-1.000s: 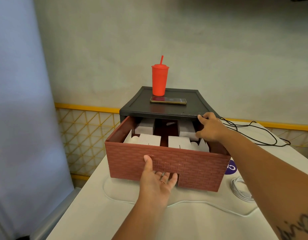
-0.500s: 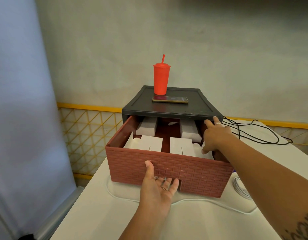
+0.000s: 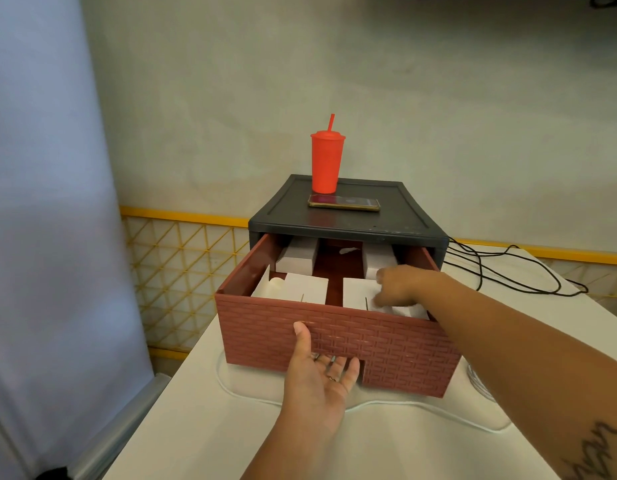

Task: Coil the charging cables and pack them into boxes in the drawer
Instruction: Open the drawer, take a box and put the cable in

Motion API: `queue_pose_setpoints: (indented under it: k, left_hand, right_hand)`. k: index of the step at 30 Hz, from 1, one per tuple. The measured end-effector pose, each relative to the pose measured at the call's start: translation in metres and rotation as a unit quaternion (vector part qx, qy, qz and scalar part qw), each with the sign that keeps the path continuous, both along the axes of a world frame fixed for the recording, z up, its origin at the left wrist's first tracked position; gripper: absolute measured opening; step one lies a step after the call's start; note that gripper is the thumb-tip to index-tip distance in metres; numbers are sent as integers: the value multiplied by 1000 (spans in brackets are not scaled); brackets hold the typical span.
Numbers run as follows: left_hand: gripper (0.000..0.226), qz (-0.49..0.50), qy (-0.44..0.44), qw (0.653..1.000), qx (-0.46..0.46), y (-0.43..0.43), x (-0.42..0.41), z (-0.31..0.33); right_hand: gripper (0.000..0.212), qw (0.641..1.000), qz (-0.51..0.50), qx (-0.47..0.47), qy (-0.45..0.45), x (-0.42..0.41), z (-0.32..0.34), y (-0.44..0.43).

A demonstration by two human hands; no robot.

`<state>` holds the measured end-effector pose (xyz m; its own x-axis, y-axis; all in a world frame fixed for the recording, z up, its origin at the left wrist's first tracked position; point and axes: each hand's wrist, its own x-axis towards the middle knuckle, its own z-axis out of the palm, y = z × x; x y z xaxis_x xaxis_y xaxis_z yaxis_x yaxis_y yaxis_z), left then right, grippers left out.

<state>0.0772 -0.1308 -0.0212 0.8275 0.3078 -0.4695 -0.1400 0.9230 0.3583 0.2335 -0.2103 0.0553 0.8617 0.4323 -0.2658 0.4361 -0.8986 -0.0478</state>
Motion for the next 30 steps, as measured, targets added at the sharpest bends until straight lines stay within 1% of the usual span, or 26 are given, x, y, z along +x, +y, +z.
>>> queue_pose_setpoints:
  k: [1, 2, 3, 5, 7, 10, 14, 18, 19, 24, 30]
  left_hand:
    - [72, 1, 2, 1000, -1, 0, 0, 0]
    - [72, 1, 5, 1000, -1, 0, -1, 1]
    - [72, 0, 7, 1000, 0, 0, -1, 0]
    - [71, -2, 8, 1000, 3, -1, -2, -1]
    - [71, -5, 8, 1000, 5, 0, -2, -1]
    - [71, -4, 6, 1000, 5, 0, -1, 0]
    - [72, -2, 3, 1000, 0, 0, -1, 3]
    - [65, -11, -4, 1000, -8, 1, 1, 5]
    - [64, -11, -6, 1000, -11, 0, 2, 5]
    - [61, 1, -8, 1000, -10, -4, 12, 12]
    - [55, 17, -4, 1000, 13, -9, 27, 17]
  right_hand:
    - [55, 993, -53, 49, 89, 1, -1, 3]
    - [57, 979, -93, 79, 161, 4, -2, 5]
    - [57, 968, -114, 87, 204, 6, -4, 6]
    - [54, 957, -130, 90, 242, 6, -7, 6]
    - [45, 955, -131, 117, 237, 2, -7, 6]
    - [21, 925, -153, 243, 247, 4, -4, 1]
    - [8, 901, -193, 337, 192, 6, 10, -6]
    - [17, 863, -202, 420, 194, -6, 33, -16]
    - [18, 858, -198, 431, 194, -9, 40, -21]
    - [21, 866, -167, 441, 167, -29, 73, -41]
    - [11, 884, -80, 453, 84, -58, 83, -71]
